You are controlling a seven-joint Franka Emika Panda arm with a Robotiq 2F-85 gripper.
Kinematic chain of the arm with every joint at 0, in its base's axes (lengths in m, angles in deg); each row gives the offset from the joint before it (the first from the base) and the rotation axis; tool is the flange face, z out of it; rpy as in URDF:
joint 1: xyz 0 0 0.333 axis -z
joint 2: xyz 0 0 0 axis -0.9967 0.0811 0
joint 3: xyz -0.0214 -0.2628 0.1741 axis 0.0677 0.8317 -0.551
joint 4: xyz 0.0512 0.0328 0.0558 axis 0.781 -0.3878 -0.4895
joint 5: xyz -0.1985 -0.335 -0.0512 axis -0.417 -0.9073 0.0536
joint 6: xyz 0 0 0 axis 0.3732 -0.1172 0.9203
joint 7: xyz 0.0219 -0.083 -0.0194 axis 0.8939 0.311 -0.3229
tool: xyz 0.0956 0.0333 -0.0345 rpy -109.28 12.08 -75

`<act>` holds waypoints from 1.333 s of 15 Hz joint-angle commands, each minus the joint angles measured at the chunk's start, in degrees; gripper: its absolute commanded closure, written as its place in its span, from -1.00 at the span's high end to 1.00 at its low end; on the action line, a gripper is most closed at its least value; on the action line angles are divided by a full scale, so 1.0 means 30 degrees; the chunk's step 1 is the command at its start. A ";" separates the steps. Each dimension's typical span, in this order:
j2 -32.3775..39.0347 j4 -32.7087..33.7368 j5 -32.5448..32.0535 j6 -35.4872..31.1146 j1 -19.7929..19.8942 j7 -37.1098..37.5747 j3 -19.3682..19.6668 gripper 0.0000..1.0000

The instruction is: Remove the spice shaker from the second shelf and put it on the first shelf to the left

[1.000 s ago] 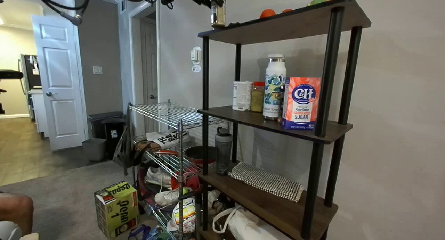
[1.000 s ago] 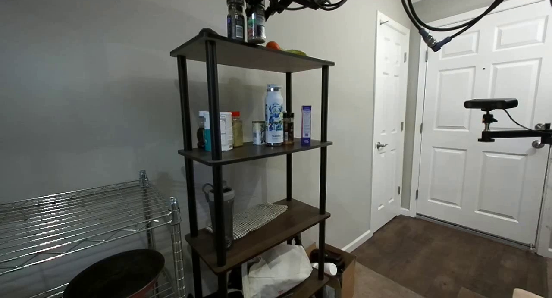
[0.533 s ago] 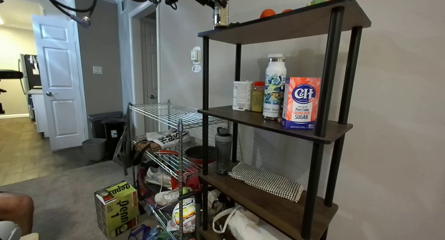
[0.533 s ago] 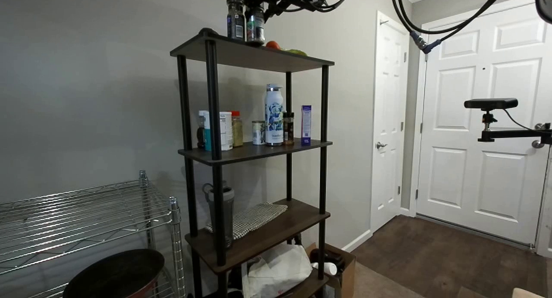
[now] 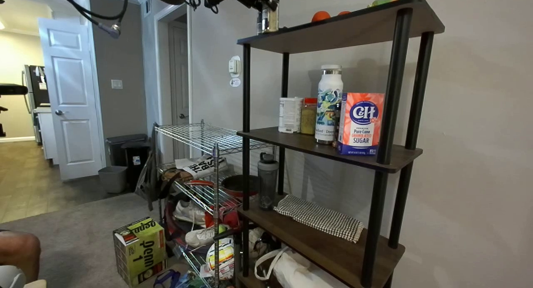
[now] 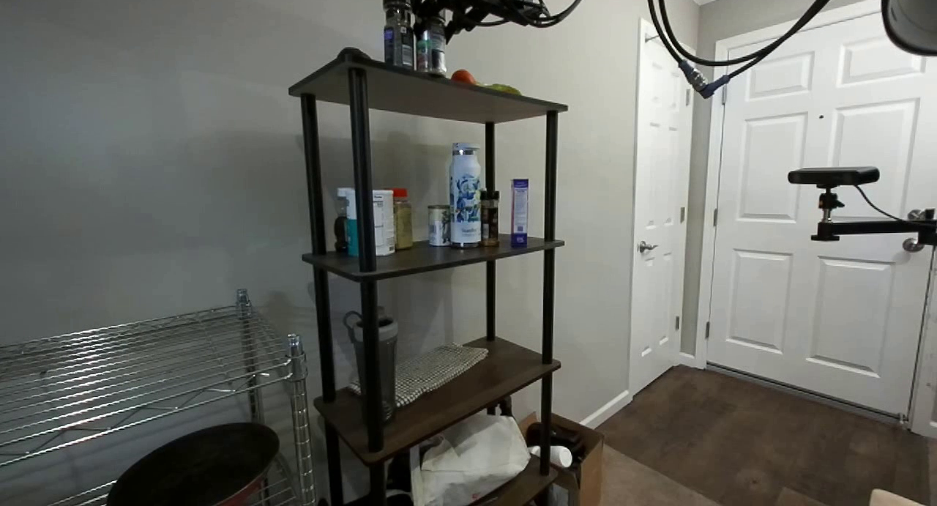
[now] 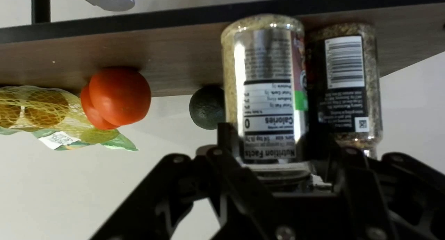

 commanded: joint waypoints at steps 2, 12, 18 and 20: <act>0.0721 0.0865 -0.0032 0.0593 0.0004 -0.0086 0.0087 -0.37; 0.0848 0.0949 -0.0024 0.0491 0.0025 0.0137 0.0232 0.25; 0.0935 0.0691 0.0070 0.0368 0.0070 0.0238 0.0469 1.00; 0.0889 0.0540 0.0120 0.0307 0.0119 0.0225 0.0572 1.00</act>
